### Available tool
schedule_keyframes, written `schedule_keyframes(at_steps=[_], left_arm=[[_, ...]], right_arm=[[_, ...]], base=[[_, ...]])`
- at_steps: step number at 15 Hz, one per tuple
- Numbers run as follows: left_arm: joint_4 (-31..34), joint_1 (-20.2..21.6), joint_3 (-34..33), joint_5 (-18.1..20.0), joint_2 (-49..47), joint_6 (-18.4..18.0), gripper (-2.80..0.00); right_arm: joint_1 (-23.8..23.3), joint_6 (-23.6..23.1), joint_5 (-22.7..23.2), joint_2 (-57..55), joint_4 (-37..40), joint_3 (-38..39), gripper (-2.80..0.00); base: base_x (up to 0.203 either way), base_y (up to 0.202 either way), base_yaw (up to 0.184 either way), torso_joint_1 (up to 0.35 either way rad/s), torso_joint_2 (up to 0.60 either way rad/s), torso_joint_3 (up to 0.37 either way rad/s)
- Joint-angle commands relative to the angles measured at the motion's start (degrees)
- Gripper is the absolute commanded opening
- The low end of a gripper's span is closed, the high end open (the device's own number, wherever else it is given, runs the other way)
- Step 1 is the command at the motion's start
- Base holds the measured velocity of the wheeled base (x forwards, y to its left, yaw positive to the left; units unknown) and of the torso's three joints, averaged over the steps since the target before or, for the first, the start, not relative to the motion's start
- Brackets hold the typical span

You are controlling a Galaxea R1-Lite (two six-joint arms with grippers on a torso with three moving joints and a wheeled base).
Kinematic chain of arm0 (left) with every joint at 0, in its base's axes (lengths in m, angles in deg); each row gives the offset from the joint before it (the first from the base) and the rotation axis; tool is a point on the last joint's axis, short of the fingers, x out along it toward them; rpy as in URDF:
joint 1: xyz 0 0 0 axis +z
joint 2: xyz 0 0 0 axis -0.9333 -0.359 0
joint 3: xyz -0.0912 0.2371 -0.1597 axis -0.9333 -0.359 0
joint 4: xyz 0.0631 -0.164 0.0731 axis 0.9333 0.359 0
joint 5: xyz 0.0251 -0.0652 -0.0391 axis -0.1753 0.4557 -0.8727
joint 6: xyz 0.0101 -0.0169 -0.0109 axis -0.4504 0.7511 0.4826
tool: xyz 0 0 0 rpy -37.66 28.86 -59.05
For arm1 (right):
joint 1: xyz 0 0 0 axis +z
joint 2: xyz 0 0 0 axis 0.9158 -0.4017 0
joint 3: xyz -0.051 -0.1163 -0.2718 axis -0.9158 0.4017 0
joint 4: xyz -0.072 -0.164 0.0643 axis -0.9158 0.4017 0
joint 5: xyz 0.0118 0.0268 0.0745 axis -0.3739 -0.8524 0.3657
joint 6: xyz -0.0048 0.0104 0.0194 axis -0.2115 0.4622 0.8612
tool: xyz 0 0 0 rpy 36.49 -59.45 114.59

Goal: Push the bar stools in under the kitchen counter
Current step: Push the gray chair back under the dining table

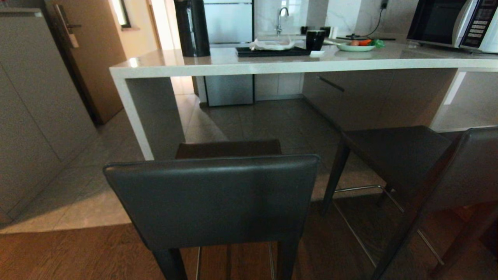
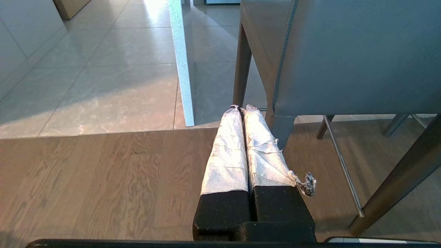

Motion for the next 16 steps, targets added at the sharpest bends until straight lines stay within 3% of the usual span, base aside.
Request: schedule_keyframes(at_steps=[1,16], left_arm=[[0.0,0.0,0.0,0.0,0.0,0.0,-2.8],[0.0,0.0,0.0,0.0,0.0,0.1,-2.8]], right_arm=[[0.0,0.0,0.0,0.0,0.0,0.0,-2.8],[0.0,0.5,-0.1,-0.1,0.1,0.0,-2.8]], base=[[0.0,0.0,0.0,0.0,0.0,0.0],[0.0,0.0,0.0,0.0,0.0,0.0]])
